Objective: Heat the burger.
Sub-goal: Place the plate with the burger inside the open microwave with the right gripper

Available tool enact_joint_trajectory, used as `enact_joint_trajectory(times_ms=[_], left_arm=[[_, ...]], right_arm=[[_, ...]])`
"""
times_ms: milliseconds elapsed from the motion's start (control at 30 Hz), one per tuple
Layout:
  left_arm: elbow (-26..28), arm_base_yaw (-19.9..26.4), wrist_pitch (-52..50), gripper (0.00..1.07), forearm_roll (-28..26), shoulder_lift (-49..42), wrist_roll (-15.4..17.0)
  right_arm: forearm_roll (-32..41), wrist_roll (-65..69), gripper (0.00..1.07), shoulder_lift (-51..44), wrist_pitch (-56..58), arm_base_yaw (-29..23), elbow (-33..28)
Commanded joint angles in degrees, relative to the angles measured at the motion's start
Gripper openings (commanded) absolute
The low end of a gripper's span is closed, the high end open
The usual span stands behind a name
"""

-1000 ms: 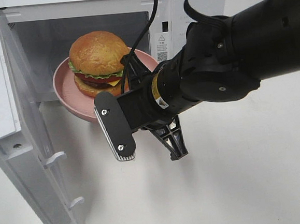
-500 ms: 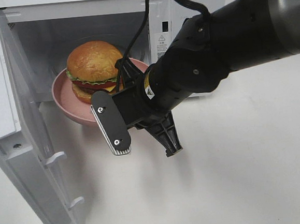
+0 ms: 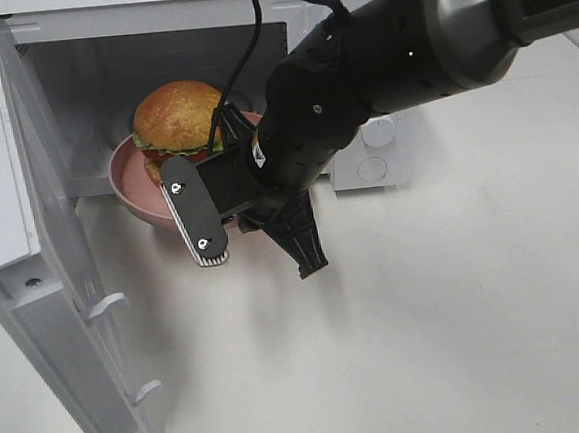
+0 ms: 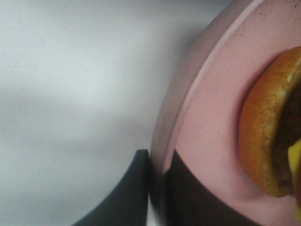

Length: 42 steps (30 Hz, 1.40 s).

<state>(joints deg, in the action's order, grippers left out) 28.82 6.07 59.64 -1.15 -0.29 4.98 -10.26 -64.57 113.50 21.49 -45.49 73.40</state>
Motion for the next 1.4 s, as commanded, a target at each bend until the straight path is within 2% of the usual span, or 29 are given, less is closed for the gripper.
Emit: enact_joint_trajectory(times_ms=[33, 600, 767, 1400], left_arm=[[-0.1, -0.5, -0.3, 0.98, -0.1, -1.0, 0.3], [-0.1, -0.5, -0.3, 0.98, -0.1, -1.0, 0.3], [-0.1, -0.5, -0.3, 0.98, -0.1, -1.0, 0.3], [-0.1, -0.5, -0.3, 0.98, -0.1, -1.0, 0.3]], right_arm=[[-0.1, -1.0, 0.00, 0.9, -1.0, 0.2, 3.6], [-1.3, 3.1, 0.00, 10.2, 7.8, 0.2, 21.3], [-4.6, 6.0, 0.00, 11.9, 8.5, 0.2, 24.6], [-6.2, 7.4, 0.00, 17.5, 9.7, 2.2, 33.6]])
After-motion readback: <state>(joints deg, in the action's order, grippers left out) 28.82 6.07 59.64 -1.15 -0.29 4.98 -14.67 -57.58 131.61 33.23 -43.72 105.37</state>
